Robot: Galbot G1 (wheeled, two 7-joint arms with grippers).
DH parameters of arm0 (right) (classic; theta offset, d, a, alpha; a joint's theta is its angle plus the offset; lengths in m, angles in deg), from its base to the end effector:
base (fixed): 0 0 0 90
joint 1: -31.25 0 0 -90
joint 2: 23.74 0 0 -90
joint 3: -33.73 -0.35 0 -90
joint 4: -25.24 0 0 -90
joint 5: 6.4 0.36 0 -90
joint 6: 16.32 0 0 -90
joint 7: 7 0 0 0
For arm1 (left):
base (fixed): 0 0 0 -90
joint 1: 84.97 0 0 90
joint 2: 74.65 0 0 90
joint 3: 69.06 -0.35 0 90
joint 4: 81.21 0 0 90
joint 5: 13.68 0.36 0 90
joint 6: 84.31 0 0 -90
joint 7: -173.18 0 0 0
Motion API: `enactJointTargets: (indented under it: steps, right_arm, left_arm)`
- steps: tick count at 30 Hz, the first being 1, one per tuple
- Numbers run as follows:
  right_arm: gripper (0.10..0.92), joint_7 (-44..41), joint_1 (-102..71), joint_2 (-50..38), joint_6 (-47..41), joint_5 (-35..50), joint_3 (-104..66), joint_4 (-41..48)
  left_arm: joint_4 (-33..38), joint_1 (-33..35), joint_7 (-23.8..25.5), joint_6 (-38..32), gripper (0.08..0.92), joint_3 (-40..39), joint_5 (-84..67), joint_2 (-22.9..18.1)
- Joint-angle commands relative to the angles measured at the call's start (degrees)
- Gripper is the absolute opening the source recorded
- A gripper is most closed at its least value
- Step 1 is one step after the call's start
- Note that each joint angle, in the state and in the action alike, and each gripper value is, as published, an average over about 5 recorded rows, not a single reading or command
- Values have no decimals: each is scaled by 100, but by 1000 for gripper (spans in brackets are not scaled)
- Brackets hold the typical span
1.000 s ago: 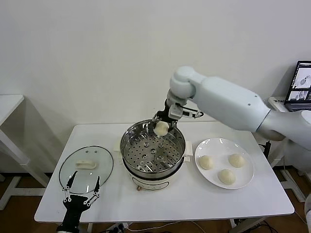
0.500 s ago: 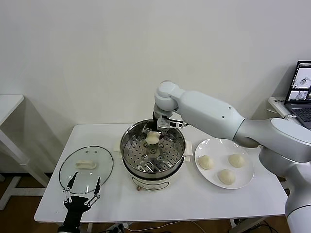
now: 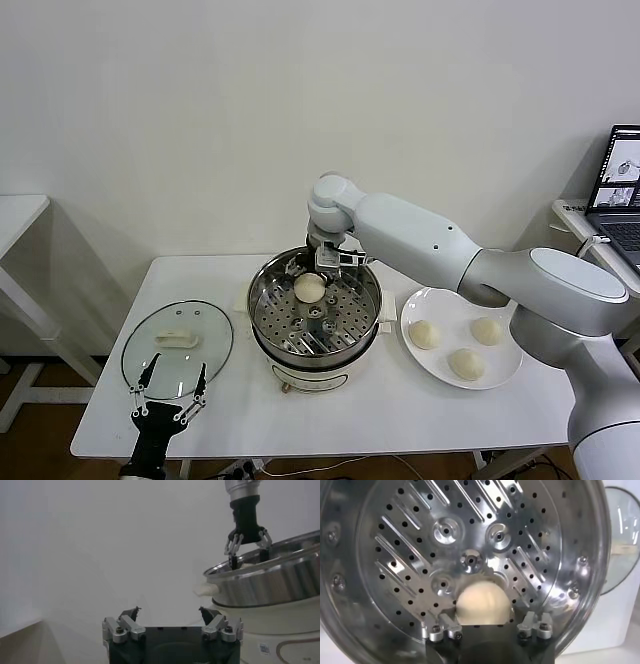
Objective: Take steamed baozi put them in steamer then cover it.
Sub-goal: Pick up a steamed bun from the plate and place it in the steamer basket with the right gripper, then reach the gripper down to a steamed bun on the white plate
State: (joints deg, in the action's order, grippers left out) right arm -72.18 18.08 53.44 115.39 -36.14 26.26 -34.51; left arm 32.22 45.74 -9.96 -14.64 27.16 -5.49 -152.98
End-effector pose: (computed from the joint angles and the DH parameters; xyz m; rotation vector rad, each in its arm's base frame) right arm 0.5803 0.1828 -0.0943 -1.9082 0.2023 -2.2906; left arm 0.1215 0.0769 -0.3622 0.0730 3.0201 0.5453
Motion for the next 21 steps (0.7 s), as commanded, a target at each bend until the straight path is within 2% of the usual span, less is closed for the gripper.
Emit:
enactJointTargets:
  steps: [1, 7, 13, 21]
  right_arm:
    - [819, -164, 101, -120, -190, 461, 22, -217]
    - [823, -1018, 632, -978, -1167, 2110, -209, -834]
    - [823, -1407, 1558, -1943, -3027, 3955, 343, -525]
    - [823, -1215, 1309, -2671, -3877, 4518, 1421, 332]
  left_arm:
    - [64, 25, -10, 22, 823, 41, -12, 5]
    - [141, 59, -17, 52, 823, 78, -15, 15]
    - [170, 62, -20, 73, 823, 39, -2, 19]
    - [233, 96, -22, 52, 823, 26, 8, 17]
